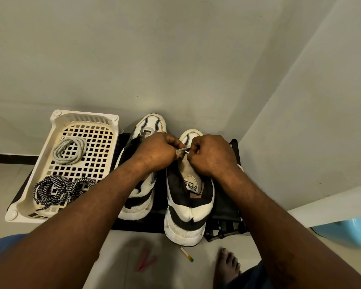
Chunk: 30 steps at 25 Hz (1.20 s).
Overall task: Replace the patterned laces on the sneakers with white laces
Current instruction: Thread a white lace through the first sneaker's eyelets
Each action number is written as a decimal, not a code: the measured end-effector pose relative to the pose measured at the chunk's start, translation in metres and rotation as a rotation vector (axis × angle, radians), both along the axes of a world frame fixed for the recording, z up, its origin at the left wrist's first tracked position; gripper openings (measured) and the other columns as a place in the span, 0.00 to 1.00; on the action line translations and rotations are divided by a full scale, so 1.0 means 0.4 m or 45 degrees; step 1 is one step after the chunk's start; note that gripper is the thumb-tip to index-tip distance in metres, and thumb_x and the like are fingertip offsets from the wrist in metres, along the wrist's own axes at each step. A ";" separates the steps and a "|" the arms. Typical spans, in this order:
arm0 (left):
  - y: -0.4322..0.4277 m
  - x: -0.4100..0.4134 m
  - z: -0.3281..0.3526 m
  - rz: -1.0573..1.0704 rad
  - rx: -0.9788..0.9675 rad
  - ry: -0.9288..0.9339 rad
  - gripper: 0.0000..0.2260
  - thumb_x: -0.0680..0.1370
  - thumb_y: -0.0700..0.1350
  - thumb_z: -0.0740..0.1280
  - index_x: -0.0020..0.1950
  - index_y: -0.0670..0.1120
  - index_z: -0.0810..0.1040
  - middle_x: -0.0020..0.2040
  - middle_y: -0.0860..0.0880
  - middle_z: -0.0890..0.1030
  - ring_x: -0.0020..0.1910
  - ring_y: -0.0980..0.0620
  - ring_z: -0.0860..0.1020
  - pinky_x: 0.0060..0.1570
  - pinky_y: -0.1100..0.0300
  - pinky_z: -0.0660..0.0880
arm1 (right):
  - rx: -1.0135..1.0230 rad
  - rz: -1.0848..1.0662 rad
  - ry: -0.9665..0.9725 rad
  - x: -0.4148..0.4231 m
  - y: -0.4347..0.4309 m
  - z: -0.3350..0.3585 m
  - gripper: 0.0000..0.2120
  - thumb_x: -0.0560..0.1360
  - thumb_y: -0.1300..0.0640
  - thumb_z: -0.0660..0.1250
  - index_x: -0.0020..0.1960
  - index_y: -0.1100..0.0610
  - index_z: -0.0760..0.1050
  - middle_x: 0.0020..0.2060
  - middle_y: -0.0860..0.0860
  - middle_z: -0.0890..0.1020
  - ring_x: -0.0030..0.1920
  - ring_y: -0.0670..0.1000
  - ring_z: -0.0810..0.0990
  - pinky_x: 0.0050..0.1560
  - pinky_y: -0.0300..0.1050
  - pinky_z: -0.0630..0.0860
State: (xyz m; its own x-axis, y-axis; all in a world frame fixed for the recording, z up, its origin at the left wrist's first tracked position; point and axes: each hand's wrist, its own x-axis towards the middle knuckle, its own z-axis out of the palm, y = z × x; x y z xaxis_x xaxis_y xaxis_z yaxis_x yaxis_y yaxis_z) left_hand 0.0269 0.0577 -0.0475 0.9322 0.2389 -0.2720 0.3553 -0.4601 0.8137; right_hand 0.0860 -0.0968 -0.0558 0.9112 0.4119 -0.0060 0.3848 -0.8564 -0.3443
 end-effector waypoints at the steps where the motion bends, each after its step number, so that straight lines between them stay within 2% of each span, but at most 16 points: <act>1: 0.001 -0.001 0.001 -0.015 0.002 0.002 0.12 0.74 0.37 0.72 0.49 0.53 0.88 0.44 0.55 0.87 0.50 0.54 0.84 0.60 0.49 0.80 | 0.007 -0.004 -0.012 0.000 0.002 -0.005 0.05 0.72 0.50 0.70 0.44 0.48 0.85 0.39 0.46 0.84 0.42 0.50 0.81 0.44 0.46 0.81; 4: 0.007 -0.004 0.001 -0.043 -0.010 -0.022 0.12 0.74 0.37 0.72 0.50 0.53 0.88 0.45 0.55 0.87 0.50 0.54 0.84 0.60 0.47 0.80 | 0.085 0.016 -0.005 0.005 0.000 -0.017 0.04 0.73 0.53 0.71 0.39 0.49 0.83 0.35 0.46 0.82 0.39 0.49 0.80 0.40 0.42 0.76; 7: 0.006 -0.007 0.003 -0.069 0.017 -0.055 0.11 0.76 0.39 0.72 0.53 0.52 0.88 0.45 0.54 0.87 0.49 0.55 0.84 0.58 0.50 0.81 | 0.218 0.034 0.110 0.006 -0.008 -0.017 0.07 0.72 0.55 0.74 0.35 0.49 0.80 0.32 0.44 0.81 0.37 0.45 0.79 0.38 0.40 0.71; 12: 0.003 -0.003 -0.010 -0.120 0.143 -0.087 0.08 0.78 0.45 0.72 0.55 0.54 0.88 0.49 0.56 0.87 0.50 0.59 0.83 0.59 0.53 0.80 | 0.112 -0.001 0.127 0.010 0.001 -0.016 0.04 0.71 0.56 0.72 0.38 0.50 0.83 0.33 0.45 0.82 0.39 0.48 0.80 0.42 0.42 0.77; 17: 0.006 -0.007 -0.009 -0.148 0.163 -0.117 0.08 0.78 0.46 0.72 0.54 0.53 0.88 0.48 0.56 0.87 0.49 0.60 0.82 0.58 0.54 0.80 | 0.139 -0.057 0.107 0.005 0.003 -0.022 0.04 0.72 0.56 0.73 0.38 0.51 0.83 0.34 0.45 0.82 0.38 0.46 0.80 0.40 0.40 0.75; 20: 0.002 -0.010 -0.003 -0.057 -0.007 -0.111 0.08 0.72 0.50 0.73 0.49 0.53 0.89 0.45 0.54 0.87 0.48 0.55 0.85 0.55 0.49 0.83 | 0.241 -0.069 0.103 0.001 -0.005 -0.026 0.07 0.74 0.58 0.73 0.37 0.50 0.82 0.32 0.43 0.80 0.35 0.43 0.78 0.35 0.37 0.70; 23: 0.004 -0.004 -0.004 0.112 -0.243 -0.032 0.06 0.79 0.47 0.71 0.49 0.50 0.88 0.47 0.48 0.87 0.49 0.47 0.85 0.51 0.45 0.85 | 0.327 -0.075 0.126 -0.004 -0.009 -0.021 0.11 0.75 0.59 0.75 0.36 0.46 0.81 0.30 0.41 0.79 0.33 0.40 0.79 0.37 0.36 0.73; 25: 0.005 0.004 -0.023 0.121 -0.147 -0.020 0.07 0.81 0.46 0.69 0.52 0.50 0.88 0.49 0.49 0.87 0.50 0.48 0.85 0.54 0.46 0.84 | 0.329 -0.103 0.085 -0.011 -0.003 -0.022 0.08 0.74 0.57 0.76 0.38 0.46 0.83 0.30 0.40 0.80 0.34 0.41 0.80 0.41 0.39 0.78; 27: -0.006 0.010 -0.039 0.100 0.106 -0.086 0.06 0.80 0.48 0.71 0.50 0.52 0.88 0.46 0.53 0.87 0.49 0.51 0.84 0.55 0.51 0.82 | 0.329 -0.126 0.015 -0.014 -0.001 -0.023 0.05 0.73 0.55 0.76 0.43 0.46 0.83 0.33 0.43 0.82 0.37 0.46 0.82 0.44 0.43 0.81; 30: -0.027 0.019 -0.053 0.149 0.270 -0.155 0.06 0.78 0.54 0.73 0.47 0.53 0.87 0.40 0.55 0.86 0.45 0.52 0.83 0.50 0.55 0.80 | 0.400 -0.072 0.019 -0.002 -0.006 -0.031 0.14 0.73 0.59 0.74 0.50 0.43 0.73 0.37 0.46 0.83 0.37 0.49 0.82 0.39 0.47 0.82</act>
State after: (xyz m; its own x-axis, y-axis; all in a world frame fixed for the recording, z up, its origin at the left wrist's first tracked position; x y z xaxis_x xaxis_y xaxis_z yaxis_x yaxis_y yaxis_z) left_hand 0.0345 0.0470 -0.0687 0.9177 0.3864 -0.0919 0.3214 -0.5867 0.7433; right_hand 0.0854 -0.0991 -0.0682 0.9336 0.3442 0.0998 0.3323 -0.7270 -0.6009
